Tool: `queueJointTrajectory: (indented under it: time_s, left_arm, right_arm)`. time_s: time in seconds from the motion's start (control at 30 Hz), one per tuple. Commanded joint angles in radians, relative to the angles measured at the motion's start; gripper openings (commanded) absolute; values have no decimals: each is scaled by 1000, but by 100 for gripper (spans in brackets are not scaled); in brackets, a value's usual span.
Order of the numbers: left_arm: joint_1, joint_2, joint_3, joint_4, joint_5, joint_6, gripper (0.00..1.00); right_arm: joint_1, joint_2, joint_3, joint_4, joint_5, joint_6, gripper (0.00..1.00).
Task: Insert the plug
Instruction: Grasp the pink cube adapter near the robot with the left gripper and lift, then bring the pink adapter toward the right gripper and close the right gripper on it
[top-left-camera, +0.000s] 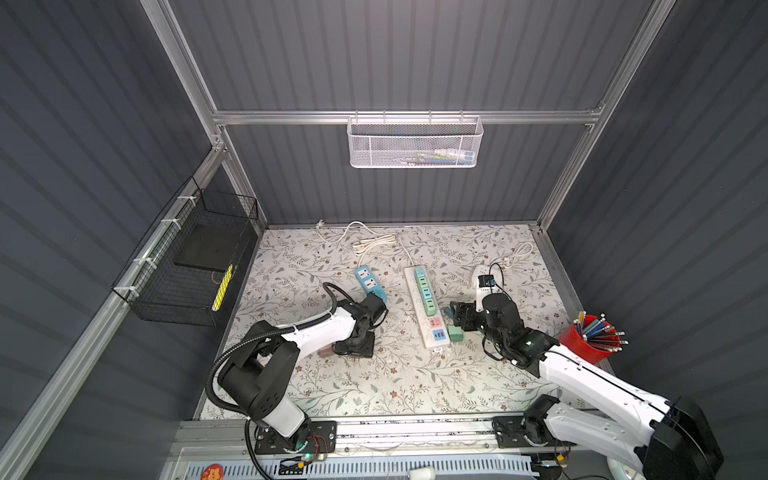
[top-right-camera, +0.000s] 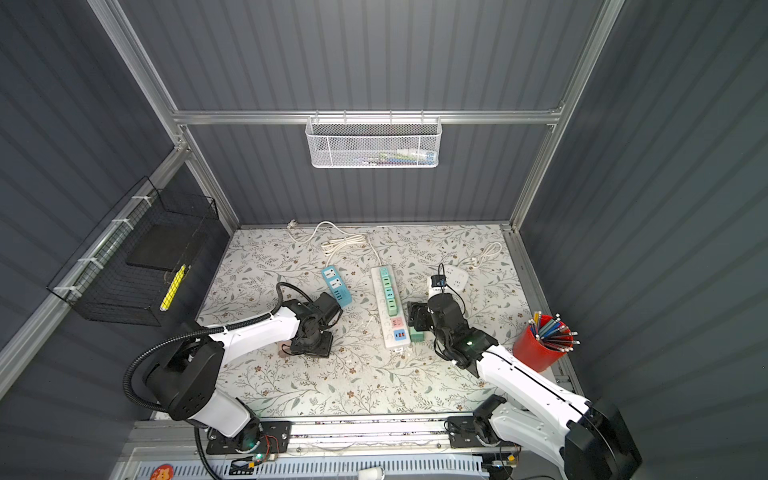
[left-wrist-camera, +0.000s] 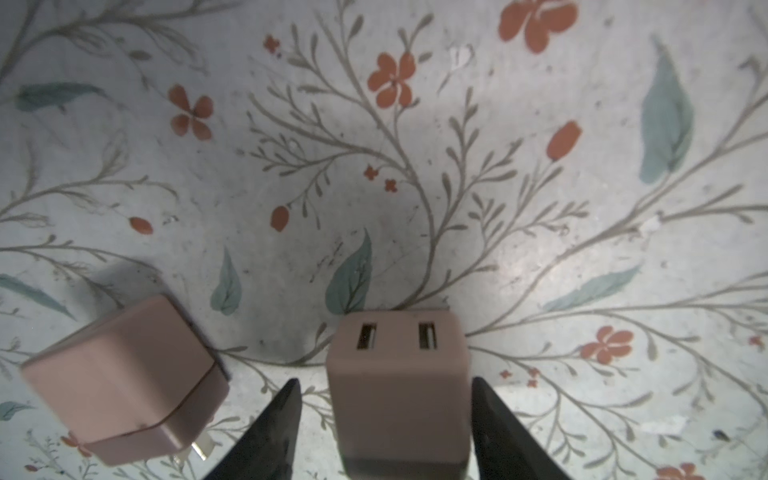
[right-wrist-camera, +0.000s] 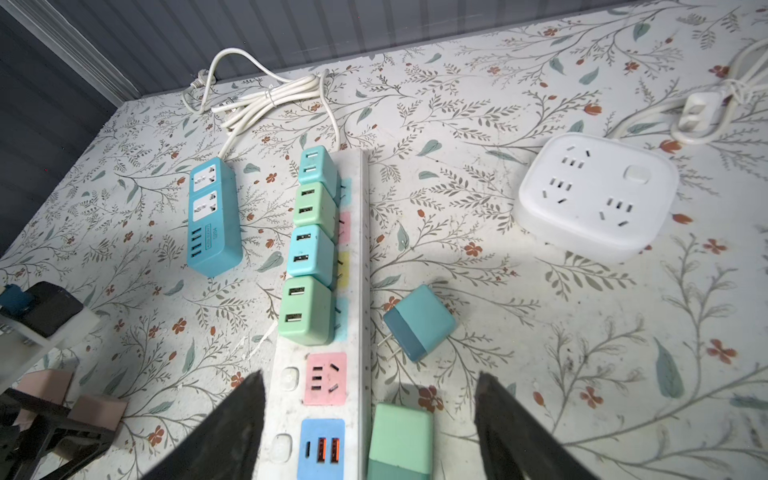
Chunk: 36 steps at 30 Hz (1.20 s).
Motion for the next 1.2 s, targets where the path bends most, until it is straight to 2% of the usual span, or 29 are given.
queueJointTrajectory:
  time_s: [0.0, 0.1, 0.3, 0.37, 0.43, 0.6, 0.7, 0.77, 0.9, 1.03, 1.17]
  left_arm:
    - [-2, 15, -16, 6, -1, 8, 61]
    - [-2, 19, -26, 27, 1, 9, 54]
    - [-2, 15, -39, 52, 2, 17, 50]
    - [-2, 15, -34, 54, 16, 31, 42]
    - [-2, -11, 0, 40, 14, 73, 35]
    - [-12, -105, 141, 108, 41, 183, 31]
    - [-43, -46, 273, 139, 20, 275, 24]
    - [-89, 11, 363, 161, 0, 342, 23]
    - [-186, 80, 460, 228, -57, 517, 24]
    - [-203, 74, 425, 367, 28, 646, 24]
    - [-206, -8, 290, 562, 107, 702, 23]
  right_arm:
    - [-2, 10, -9, 17, -8, 13, 79]
    - [-3, 27, 2, 13, -4, 12, 79]
    - [-2, 22, 11, 7, -9, 5, 79]
    - [-2, 16, 14, 0, -4, 6, 79]
    - [-2, 10, 12, -6, 1, 7, 79]
    - [-23, 10, 42, -53, 5, 35, 79]
    - [-120, 38, 82, -96, -169, 109, 78]
    - [-173, 46, 78, -87, -279, 139, 77]
    - [-209, 26, 92, -100, -395, 138, 74]
    - [-229, -47, 97, -97, -473, 135, 67]
    - [-241, -63, 119, -78, -589, 122, 49]
